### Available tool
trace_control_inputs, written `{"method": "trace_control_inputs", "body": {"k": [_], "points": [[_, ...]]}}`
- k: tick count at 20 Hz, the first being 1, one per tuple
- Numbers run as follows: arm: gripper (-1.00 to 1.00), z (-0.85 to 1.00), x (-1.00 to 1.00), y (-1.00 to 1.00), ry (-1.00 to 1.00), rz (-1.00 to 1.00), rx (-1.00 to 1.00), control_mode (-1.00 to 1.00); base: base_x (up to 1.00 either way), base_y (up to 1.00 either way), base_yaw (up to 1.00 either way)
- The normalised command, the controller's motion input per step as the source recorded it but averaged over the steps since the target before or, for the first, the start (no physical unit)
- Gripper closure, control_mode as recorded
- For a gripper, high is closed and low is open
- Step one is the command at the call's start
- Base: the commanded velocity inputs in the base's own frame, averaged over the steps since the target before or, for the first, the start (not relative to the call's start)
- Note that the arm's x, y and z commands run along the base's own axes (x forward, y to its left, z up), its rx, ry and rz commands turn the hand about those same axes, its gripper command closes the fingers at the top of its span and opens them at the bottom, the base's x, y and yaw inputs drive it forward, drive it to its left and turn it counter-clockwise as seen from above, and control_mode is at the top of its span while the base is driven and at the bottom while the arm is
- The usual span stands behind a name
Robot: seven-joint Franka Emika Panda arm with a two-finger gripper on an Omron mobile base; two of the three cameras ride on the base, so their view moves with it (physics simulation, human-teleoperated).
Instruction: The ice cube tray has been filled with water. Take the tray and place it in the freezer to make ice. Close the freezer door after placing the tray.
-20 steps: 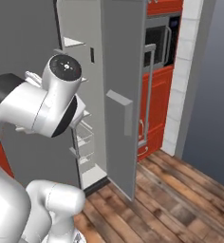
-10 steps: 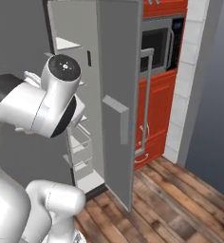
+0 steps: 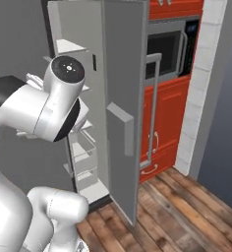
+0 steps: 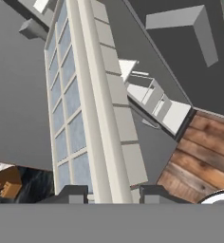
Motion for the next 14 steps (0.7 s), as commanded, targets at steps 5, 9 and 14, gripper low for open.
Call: {"method": "trace_control_inputs", "body": {"k": [5, 9, 14], "points": [[1.0, 0.0, 0.0, 0.0, 0.0, 0.0, 0.0, 1.0, 0.48, 0.0, 0.21], [1.0, 0.0, 0.0, 0.0, 0.0, 0.0, 0.0, 1.0, 0.45, -0.07, 0.23], [1.0, 0.0, 0.0, 0.0, 0.0, 0.0, 0.0, 1.0, 0.39, -0.25, 0.24]]}}
